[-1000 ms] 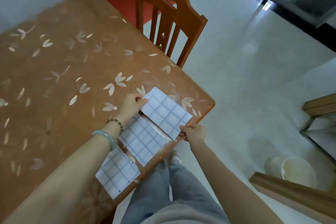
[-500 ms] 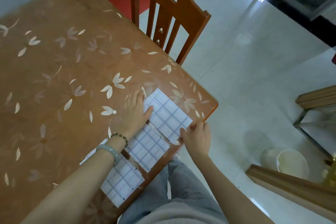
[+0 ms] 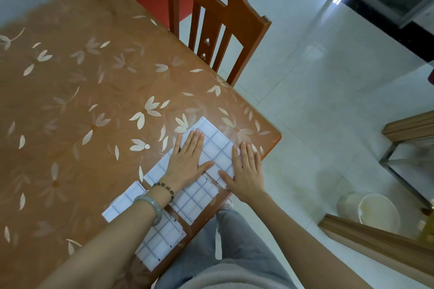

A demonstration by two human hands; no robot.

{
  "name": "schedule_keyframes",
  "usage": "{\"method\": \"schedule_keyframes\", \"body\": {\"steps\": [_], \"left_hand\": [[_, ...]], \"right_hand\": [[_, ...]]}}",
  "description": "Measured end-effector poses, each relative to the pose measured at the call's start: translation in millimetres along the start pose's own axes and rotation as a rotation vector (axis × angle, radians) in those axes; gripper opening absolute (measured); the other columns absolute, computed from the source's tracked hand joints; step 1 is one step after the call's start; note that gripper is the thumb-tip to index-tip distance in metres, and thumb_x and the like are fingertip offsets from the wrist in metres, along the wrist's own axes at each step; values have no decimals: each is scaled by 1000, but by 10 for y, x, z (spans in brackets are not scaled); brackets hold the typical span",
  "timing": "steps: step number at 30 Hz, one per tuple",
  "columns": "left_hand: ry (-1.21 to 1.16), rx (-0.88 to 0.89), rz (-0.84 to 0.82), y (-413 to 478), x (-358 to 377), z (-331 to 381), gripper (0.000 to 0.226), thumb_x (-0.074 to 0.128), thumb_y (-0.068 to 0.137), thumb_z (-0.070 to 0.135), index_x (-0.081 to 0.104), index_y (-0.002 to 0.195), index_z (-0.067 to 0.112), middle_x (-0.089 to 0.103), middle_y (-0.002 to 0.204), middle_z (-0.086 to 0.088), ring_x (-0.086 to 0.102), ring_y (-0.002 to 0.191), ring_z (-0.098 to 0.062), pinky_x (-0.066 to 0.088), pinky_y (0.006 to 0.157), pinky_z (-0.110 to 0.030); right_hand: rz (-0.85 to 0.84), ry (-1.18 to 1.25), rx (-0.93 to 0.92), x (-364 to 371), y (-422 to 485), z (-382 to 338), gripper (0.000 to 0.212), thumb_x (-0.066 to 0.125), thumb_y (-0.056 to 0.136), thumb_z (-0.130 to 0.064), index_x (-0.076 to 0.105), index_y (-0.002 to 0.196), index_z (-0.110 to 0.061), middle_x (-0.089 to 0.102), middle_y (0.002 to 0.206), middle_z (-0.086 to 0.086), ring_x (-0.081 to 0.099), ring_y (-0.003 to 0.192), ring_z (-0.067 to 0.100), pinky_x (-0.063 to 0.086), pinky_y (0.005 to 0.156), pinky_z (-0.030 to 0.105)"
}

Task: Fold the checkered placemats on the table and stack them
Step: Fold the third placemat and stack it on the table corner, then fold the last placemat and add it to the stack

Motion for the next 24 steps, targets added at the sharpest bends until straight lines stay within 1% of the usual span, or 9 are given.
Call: {"method": "schedule_keyframes", "body": {"steps": [2,6,8,10,13,16,19,21,24], "left_hand": [[-28,-16,72,-26,-163,28,90,9,92,71,12,153,6,8,160,-10,2,148,-19,2,118,-49],[-212,-77,194,-191,-579,38,89,19,89,72,-1,154,15,-12,158,2,-14,146,-12,-18,116,-32],[-317,-118,243,-325,-760,58,87,33,90,66,-3,153,19,-10,159,5,-13,147,-9,-24,111,-21],[-320,-180,342,-525,-950,101,88,38,89,66,-1,153,20,-6,160,5,-14,145,-7,-23,112,-24],[-350,-324,408,-907,-1122,168,94,43,85,70,-5,153,28,-9,161,6,-16,146,-8,-15,117,-34],[-773,-448,558,-1427,-1274,266,99,64,76,62,-3,148,47,2,158,19,1,145,-2,9,118,-36],[-1049,-607,809,-2057,-1335,336,105,76,71,46,2,145,49,11,145,39,14,133,17,20,108,-24],[-1103,-707,946,-2482,-1279,366,108,79,69,43,5,147,47,14,150,33,17,137,10,21,108,-23],[-1151,-814,1106,-3117,-1169,467,115,82,68,38,1,149,45,23,151,24,27,136,6,27,107,-19]], "right_hand": [[-15,27,-14,-209,-44,11,89,-3,80,-76,-1,151,-22,-9,158,12,-14,145,29,-8,117,48],[-169,56,-88,-695,-199,97,81,36,85,-66,9,150,-27,2,159,11,1,145,30,4,116,46],[-180,81,-131,-981,-233,124,80,46,85,-61,10,150,-30,10,158,8,10,144,29,12,114,45],[-111,104,-208,-1270,-237,70,82,50,83,-59,10,150,-33,17,157,5,18,141,29,19,114,46],[7,277,-406,-1680,-333,-165,87,65,81,-48,12,149,-35,21,156,-1,26,139,25,26,111,37],[16,556,-637,-1917,-562,-461,91,75,77,-33,14,144,-43,28,152,-10,31,136,11,29,106,24],[-118,712,-743,-1840,-778,-746,94,79,74,-31,18,144,-45,32,147,-19,37,127,-4,35,104,20],[-238,776,-831,-1744,-961,-994,97,80,74,-24,18,145,-45,36,142,-21,40,119,-14,35,98,9],[-404,810,-951,-1601,-1284,-1371,100,81,72,-15,19,144,-46,38,145,-14,42,124,-8,37,104,19]]}}
Point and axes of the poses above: each hand's wrist, its own y-axis towards the middle knuckle, its own x-axis out of the palm, z = x × y, the point moved 8 cm from there along y, towards the middle knuckle
